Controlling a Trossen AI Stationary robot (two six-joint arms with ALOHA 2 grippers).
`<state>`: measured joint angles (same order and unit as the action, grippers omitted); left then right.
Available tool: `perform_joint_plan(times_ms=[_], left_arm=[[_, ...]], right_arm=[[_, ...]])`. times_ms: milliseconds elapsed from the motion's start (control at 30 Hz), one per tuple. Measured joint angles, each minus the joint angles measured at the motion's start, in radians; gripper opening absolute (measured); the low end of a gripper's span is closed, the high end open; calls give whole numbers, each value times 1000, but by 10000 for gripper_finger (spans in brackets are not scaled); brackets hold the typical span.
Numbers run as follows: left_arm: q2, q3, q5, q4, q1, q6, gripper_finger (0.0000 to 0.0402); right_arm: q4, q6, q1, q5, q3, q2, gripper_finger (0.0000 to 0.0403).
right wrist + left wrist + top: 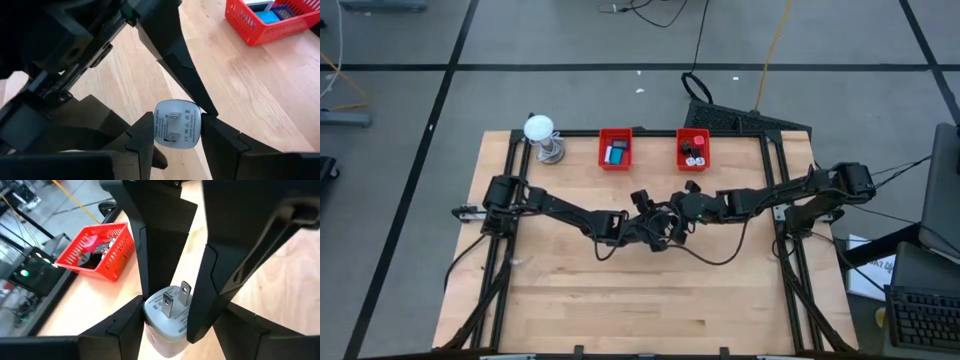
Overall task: Pick & Place Office items
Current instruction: Put the purple charger adapter into the right red basket
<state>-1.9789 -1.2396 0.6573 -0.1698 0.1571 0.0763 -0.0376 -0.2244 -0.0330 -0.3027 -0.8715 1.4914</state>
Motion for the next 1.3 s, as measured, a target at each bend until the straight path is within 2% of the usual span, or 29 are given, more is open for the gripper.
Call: perform_joint_plan(times_ms=[100, 300, 500, 600, 767, 900, 1067, 1300], left_arm=[[3, -2, -6, 17, 9, -54, 224], [9, -6, -21, 41, 43, -59, 236], [26, -6, -22, 32, 69, -22, 227], [50, -4, -37, 50, 75, -62, 220], [74, -4, -133, 62, 74, -124, 210], [74, 35, -217, -4, 61, -132, 202], [89, 154, -256, -186, 41, -139, 191], [196, 388, -268, -460, 12, -152, 177]], right_arm=[[-9, 8, 0, 8, 0, -13, 124], [-53, 16, 3, -14, 3, -43, 122], [-129, 6, 15, -9, 1, -91, 122], [-144, 6, 22, -10, 1, -116, 122], [-186, 11, 48, 37, 0, -187, 122], [-220, 16, 97, 64, -1, -255, 122], [-278, 28, 187, 84, 0, -327, 122], [-285, 61, 417, 263, -11, -358, 122]])
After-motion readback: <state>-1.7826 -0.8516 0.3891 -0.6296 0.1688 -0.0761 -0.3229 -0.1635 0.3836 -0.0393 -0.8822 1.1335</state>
